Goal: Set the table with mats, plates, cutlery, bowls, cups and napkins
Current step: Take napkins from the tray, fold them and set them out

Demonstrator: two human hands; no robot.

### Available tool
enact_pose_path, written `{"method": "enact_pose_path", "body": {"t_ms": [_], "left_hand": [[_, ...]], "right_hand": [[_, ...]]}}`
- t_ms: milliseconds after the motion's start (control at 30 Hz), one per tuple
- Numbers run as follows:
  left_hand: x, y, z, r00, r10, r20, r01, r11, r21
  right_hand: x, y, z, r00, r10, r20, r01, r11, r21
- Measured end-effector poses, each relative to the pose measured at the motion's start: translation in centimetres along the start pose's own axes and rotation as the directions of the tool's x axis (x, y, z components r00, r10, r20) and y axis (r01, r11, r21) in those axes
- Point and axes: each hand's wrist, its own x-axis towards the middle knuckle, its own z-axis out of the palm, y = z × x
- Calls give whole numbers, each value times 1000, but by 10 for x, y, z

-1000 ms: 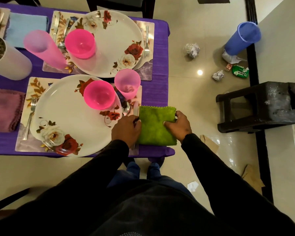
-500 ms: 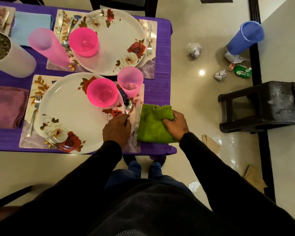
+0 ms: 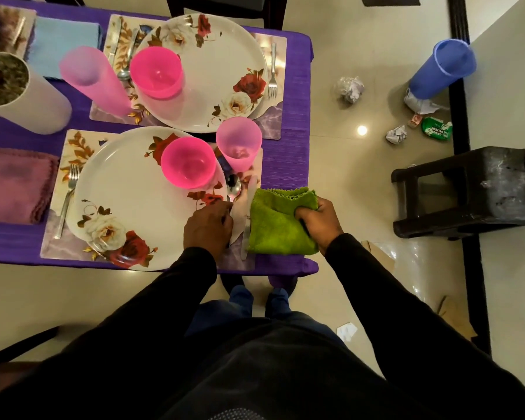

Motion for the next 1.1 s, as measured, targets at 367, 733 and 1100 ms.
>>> {"method": "enact_pose_path", "body": {"t_ms": [367,733,1100], "left_hand": [[3,-3,-4,999,1,-36,-3,999,-40],[8,6,-6,993,-119,11,119,993,3],[14,10,-5,993,-121,-8,121,992,26]], "right_hand": [[3,3,6,1000,28,3,-29,999,47],[8,-2,15,999,41,-15,-40,997,63],[10,-1,7,996,50,-67,-44,995,90]]}}
